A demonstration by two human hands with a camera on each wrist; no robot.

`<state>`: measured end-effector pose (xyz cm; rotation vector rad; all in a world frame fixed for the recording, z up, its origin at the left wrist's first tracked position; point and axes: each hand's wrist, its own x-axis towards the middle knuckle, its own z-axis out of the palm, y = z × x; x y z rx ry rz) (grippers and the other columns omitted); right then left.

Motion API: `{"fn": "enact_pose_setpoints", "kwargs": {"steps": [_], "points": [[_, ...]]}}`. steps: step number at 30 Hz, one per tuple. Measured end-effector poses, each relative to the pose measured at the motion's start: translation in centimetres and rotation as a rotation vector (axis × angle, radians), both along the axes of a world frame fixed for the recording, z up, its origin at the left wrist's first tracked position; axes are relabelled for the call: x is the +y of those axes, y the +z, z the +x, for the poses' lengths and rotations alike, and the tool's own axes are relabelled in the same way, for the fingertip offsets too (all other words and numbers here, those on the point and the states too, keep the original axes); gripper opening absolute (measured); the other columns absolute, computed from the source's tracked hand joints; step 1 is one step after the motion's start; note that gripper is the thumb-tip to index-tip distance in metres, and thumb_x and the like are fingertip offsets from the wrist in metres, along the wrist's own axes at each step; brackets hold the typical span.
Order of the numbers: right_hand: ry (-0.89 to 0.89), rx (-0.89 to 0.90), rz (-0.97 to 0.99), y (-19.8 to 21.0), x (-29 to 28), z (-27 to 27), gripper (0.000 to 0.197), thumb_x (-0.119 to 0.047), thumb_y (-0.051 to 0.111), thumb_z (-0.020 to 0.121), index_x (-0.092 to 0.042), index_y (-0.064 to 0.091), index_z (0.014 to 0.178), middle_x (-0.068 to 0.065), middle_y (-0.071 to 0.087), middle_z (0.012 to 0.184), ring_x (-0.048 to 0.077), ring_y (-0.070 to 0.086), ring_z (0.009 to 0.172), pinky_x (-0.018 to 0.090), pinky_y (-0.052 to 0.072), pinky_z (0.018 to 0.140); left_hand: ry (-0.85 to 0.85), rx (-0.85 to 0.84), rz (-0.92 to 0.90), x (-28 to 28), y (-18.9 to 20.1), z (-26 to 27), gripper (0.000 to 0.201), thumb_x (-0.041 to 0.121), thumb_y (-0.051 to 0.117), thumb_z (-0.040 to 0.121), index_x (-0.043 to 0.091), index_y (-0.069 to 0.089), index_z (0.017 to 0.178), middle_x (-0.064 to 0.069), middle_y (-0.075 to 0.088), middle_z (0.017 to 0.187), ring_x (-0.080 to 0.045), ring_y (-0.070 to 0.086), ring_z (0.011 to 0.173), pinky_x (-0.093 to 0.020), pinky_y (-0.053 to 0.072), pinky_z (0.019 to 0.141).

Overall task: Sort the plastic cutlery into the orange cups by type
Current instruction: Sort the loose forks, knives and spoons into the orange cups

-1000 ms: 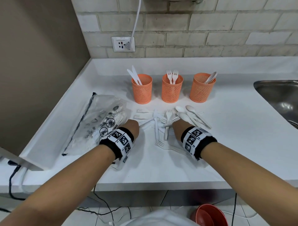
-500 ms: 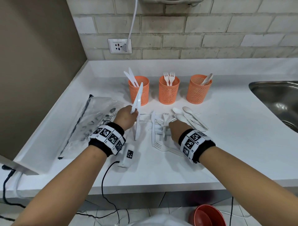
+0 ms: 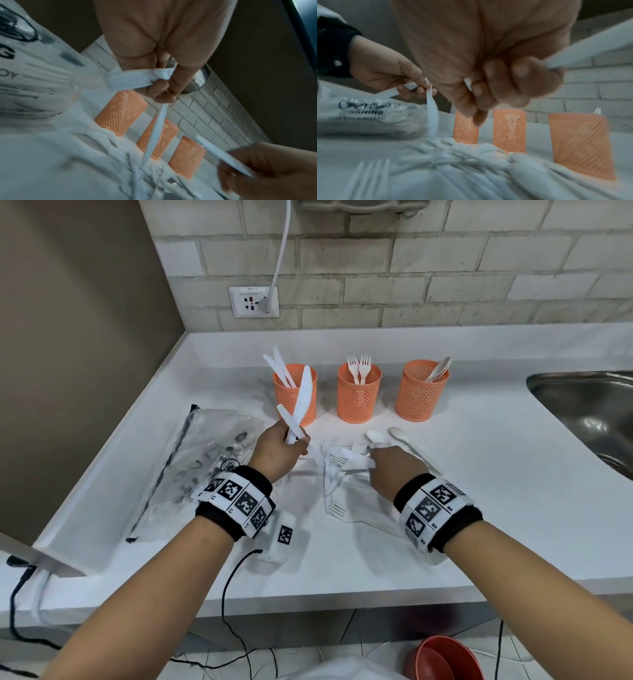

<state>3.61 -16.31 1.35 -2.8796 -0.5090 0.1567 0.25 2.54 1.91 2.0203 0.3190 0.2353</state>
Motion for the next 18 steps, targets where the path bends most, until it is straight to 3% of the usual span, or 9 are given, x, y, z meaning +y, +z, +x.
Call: {"fn": "enact_pose_setpoints", "kwargs": {"steps": [2, 5, 8, 11, 12, 14, 16, 18], "points": [[0.041, 0.004, 0.167, 0.4, 1.0, 0.4, 0.031, -0.019, 0.049, 0.091, -0.008, 0.055, 0.119, 0.016, 0.061, 0.113, 0.032, 0.057, 0.107, 0.035, 0.045, 0.087, 0.007, -0.003, -0.159, -0.4, 0.2, 0.1, 0.003, 0.007, 0.055, 0.09, 0.007, 0.056, 0.088, -0.002, 0.057, 0.069, -0.012, 0.052, 0.062, -0.02, 0.039, 0.053], [0.092, 0.12, 0.31, 0.8, 2.2, 0.6, 0.036, -0.025, 0.052, 0.092, -0.014, 0.054, 0.126, 0.014, 0.058, 0.11, 0.028, 0.055, 0.104, 0.029, 0.039, 0.084, -0.028, -0.018, -0.37, -1.0, 0.4, 0.0, 0.013, 0.002, 0.052, 0.092, 0.005, 0.06, 0.082, -0.005, 0.055, 0.07, -0.013, 0.05, 0.064, -0.02, 0.037, 0.051], [0.086, 0.23, 0.463, 0.7, 2.8, 0.8, 0.01, -0.016, 0.054, 0.09, -0.015, 0.063, 0.085, 0.005, 0.057, 0.085, 0.021, 0.051, 0.082, 0.025, 0.034, 0.072, -0.086, -0.016, -0.452, -1.2, 0.5, -0.1, 0.023, -0.002, 0.048, 0.093, 0.009, 0.058, 0.075, -0.004, 0.054, 0.072, -0.01, 0.049, 0.061, -0.017, 0.037, 0.047], [0.022, 0.234, 0.547, 0.7, 2.0, 1.6, 0.01, -0.008, 0.055, 0.087, -0.006, 0.065, 0.085, 0.004, 0.06, 0.075, 0.019, 0.051, 0.07, 0.026, 0.038, 0.07, -0.082, 0.025, -0.501, -0.4, 0.5, -0.1, 0.02, -0.009, 0.048, 0.082, 0.01, 0.053, 0.076, -0.005, 0.048, 0.077, -0.013, 0.044, 0.066, -0.019, 0.034, 0.045], [0.012, 0.212, 0.512, 0.8, 1.4, 2.0, 0.011, -0.01, 0.056, 0.088, -0.006, 0.066, 0.089, 0.007, 0.063, 0.079, 0.021, 0.053, 0.072, 0.029, 0.04, 0.074, -0.052, 0.038, -0.553, 0.0, 0.5, -0.2, 0.017, -0.006, 0.048, 0.074, 0.011, 0.05, 0.077, -0.004, 0.045, 0.08, -0.015, 0.042, 0.068, -0.02, 0.033, 0.045], [0.022, 0.133, 0.258, 1.2, 0.2, 2.6, 0.019, -0.019, 0.054, 0.091, -0.01, 0.065, 0.103, 0.01, 0.066, 0.103, 0.027, 0.058, 0.095, 0.034, 0.042, 0.085, 0.005, 0.059, -0.619, 0.9, 0.5, -0.3, 0.02, 0.009, 0.048, 0.061, 0.015, 0.048, 0.08, -0.002, 0.044, 0.082, -0.014, 0.039, 0.066, -0.023, 0.03, 0.049], [0.057, 0.039, 0.004, 1.8, -0.6, 2.9, 0.021, -0.023, 0.05, 0.093, -0.015, 0.063, 0.107, 0.008, 0.063, 0.114, 0.028, 0.056, 0.107, 0.033, 0.042, 0.085, -0.006, 0.101, -0.465, 1.0, 0.6, -0.5, 0.021, 0.028, 0.054, 0.068, 0.018, 0.05, 0.085, -0.001, 0.048, 0.086, -0.014, 0.041, 0.066, -0.025, 0.031, 0.056], [0.091, 0.004, -0.093, 2.3, -0.6, 3.1, 0.022, -0.024, 0.049, 0.093, -0.018, 0.063, 0.11, 0.007, 0.063, 0.115, 0.027, 0.057, 0.108, 0.033, 0.043, 0.083, -0.074, 0.143, -0.056, 0.6, 0.4, -0.3, 0.027, 0.04, 0.055, 0.086, 0.014, 0.052, 0.096, -0.002, 0.053, 0.091, -0.016, 0.047, 0.076, -0.028, 0.035, 0.068]]}}
